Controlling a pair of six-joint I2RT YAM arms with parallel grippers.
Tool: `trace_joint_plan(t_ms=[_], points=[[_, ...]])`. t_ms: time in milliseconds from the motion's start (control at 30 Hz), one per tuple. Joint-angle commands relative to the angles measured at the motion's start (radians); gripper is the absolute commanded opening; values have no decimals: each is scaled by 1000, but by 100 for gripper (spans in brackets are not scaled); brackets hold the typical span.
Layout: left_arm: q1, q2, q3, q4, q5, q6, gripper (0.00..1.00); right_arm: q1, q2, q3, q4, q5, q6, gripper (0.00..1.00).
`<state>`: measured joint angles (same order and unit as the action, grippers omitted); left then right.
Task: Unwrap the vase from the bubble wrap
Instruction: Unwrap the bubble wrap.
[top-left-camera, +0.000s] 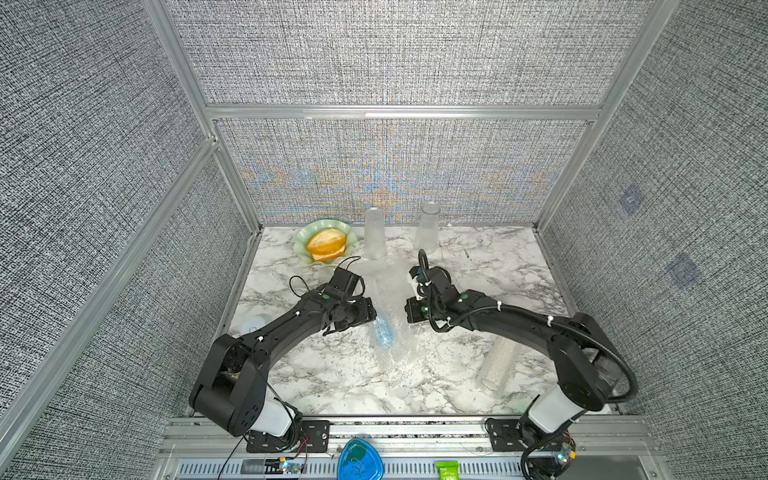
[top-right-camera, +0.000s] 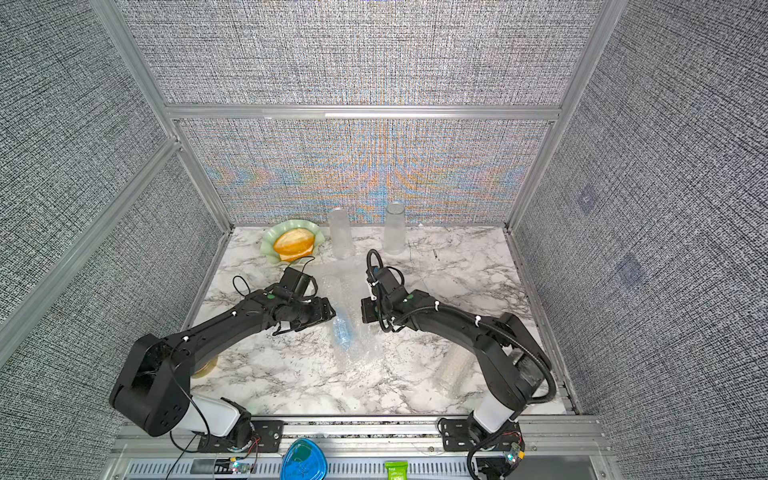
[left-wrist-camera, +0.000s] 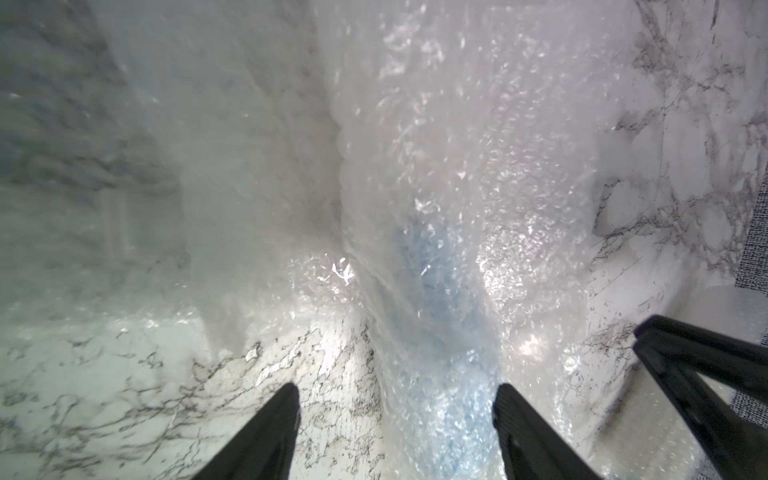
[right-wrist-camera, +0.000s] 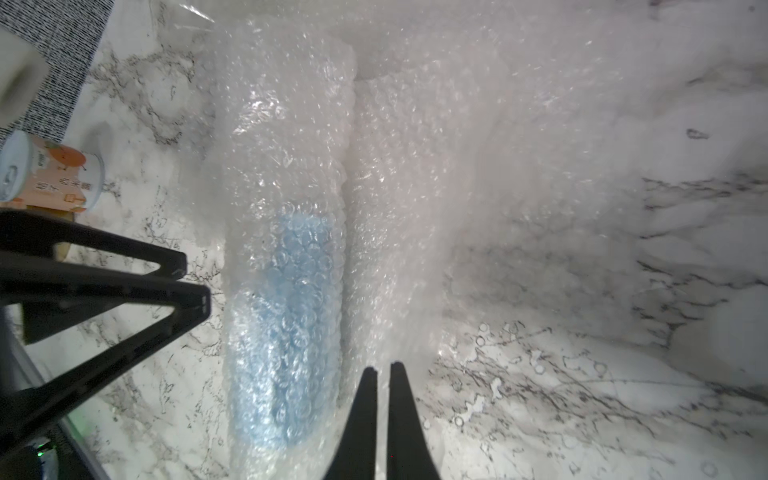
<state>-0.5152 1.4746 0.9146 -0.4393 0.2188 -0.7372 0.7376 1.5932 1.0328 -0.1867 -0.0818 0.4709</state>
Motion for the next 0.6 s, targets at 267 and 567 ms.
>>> trace_joint_plan(t_ms=[267, 567], points=[[-1, 4, 8, 14, 17, 9, 76, -16, 81, 24, -37, 8, -36, 52], [-1, -27, -8, 5, -1, -10, 76, -19, 239, 92, -24, -96, -42, 57]])
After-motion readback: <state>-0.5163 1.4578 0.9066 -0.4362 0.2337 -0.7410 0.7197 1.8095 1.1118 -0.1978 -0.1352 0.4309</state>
